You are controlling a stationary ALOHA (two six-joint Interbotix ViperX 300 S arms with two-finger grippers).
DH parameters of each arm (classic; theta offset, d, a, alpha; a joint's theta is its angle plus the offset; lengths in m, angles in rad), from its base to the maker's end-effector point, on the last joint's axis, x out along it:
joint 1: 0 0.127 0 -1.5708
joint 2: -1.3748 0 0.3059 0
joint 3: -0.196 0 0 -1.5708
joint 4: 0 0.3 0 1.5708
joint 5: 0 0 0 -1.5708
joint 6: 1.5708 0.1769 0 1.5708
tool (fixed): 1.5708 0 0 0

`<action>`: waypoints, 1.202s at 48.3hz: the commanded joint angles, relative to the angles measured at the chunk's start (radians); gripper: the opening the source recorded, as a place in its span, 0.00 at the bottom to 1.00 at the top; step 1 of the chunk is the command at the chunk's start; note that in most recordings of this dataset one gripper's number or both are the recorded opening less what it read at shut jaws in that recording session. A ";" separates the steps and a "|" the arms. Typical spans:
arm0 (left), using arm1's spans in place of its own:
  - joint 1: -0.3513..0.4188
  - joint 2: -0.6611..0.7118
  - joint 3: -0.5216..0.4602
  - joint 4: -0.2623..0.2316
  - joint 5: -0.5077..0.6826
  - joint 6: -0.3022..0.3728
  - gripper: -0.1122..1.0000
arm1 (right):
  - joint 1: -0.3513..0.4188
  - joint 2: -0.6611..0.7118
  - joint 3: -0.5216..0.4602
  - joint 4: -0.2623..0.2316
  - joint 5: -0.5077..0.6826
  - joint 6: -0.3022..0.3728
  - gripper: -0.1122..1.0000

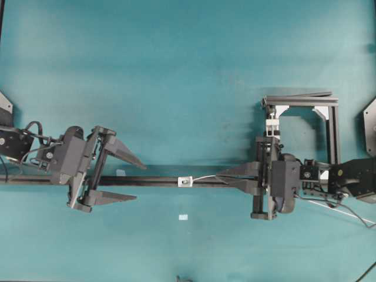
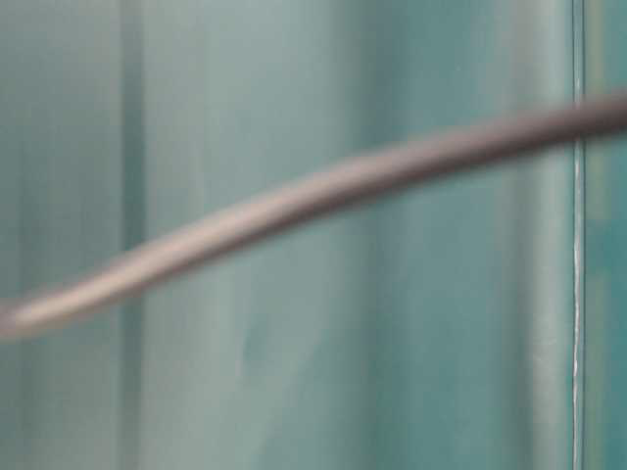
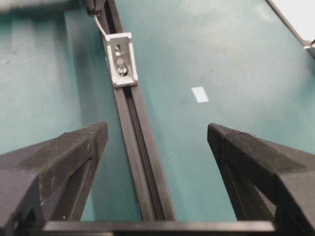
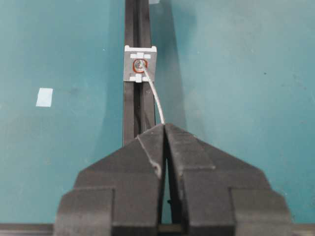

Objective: Insert the wire through the hole in the metal fitting marked with a red label.
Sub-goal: 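Push the wire tip leftward through the bracket hole with the right gripper, then move the left gripper to the wire tip emerging past the bracket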

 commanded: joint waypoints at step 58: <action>0.052 -0.005 -0.114 0.000 0.169 -0.017 0.72 | -0.071 0.063 -0.137 -0.135 0.034 0.000 0.11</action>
